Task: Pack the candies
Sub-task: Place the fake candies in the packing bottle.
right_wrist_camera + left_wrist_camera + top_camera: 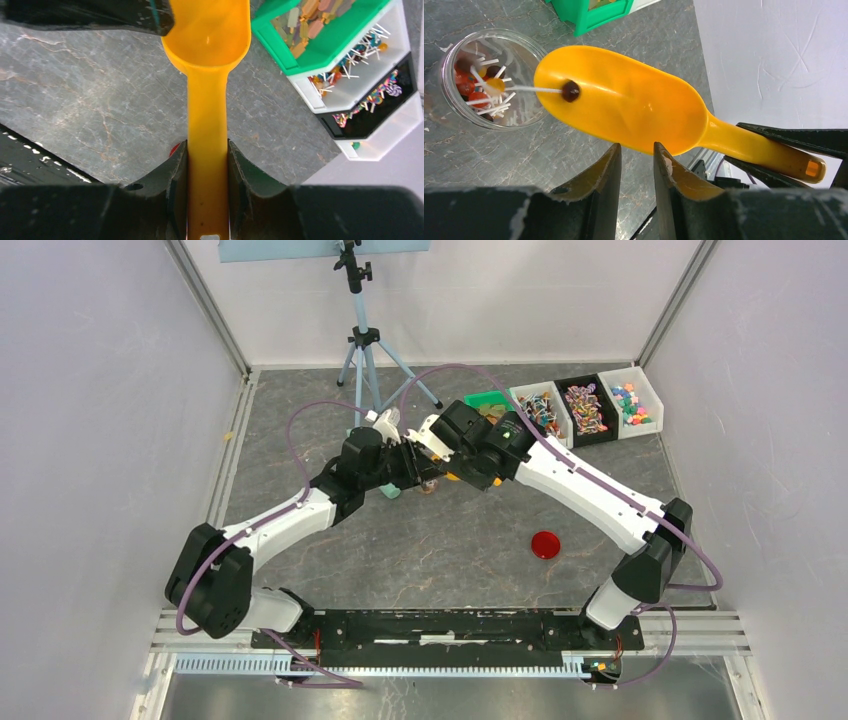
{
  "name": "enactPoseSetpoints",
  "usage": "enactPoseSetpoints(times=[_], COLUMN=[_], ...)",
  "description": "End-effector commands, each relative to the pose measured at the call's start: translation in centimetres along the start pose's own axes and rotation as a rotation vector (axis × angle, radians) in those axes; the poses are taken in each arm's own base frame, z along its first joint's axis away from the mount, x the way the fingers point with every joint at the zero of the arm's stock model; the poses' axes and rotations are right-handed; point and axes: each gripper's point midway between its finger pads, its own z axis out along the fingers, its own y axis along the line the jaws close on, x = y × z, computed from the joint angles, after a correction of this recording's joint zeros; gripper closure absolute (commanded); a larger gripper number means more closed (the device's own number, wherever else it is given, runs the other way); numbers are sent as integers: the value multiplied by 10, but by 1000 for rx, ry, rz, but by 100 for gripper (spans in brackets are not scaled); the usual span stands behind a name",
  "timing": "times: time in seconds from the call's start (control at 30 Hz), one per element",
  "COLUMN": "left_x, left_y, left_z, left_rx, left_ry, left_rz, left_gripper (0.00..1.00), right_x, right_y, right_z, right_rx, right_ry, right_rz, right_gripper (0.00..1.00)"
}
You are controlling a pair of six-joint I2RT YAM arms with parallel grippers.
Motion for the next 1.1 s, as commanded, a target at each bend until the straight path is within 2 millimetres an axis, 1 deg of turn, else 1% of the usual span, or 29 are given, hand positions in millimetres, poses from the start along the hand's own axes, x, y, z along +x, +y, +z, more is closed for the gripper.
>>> enactPoseSetpoints(times=[0.0, 0.3, 0.4, 0.53, 0.63, 0.73, 0.83, 0.87, 0.93, 0.97, 1.07], left_x=[-16, -13, -12, -11, -20, -39, -59, -66, -75, -81, -90], left_y=[-13, -9, -7, -6, -7, -22, -47, -54, -53, -53, -52], left_z=[5, 5, 5, 5, -3, -21, -47, -58, -77, -88, -114], left_rx=[33, 25, 20, 19, 6, 3, 5, 3, -53, -77, -123], left_ry=[-60, -55, -53, -53, -100, -163, -218, -243, -295, -336, -413], left_rz=[30, 38, 37, 42, 65, 113, 154, 170, 184, 185, 204], left_gripper=[64, 64, 64, 64, 64, 58, 35, 30, 21, 18, 13], right_x=[-19, -29, -29, -30, -27, -19, -9, -7, -3, -2, 0], right_y=[-1, 1, 2, -3, -10, -14, -16, -18, -16, -16, -16], right_z=[-8, -7, -7, -12, -17, -22, -23, -26, -26, -28, -32], right_rx=[-8, -32, -32, -13, 19, 45, 66, 77, 71, 75, 78], right_ry=[-72, -97, -97, -107, -110, -103, -97, -111, -139, -160, -203], right_rz=[19, 12, 11, 19, 21, 24, 26, 30, 14, 8, -10], right_gripper=[100, 100, 100, 100, 100, 100, 100, 100, 100, 100, 100])
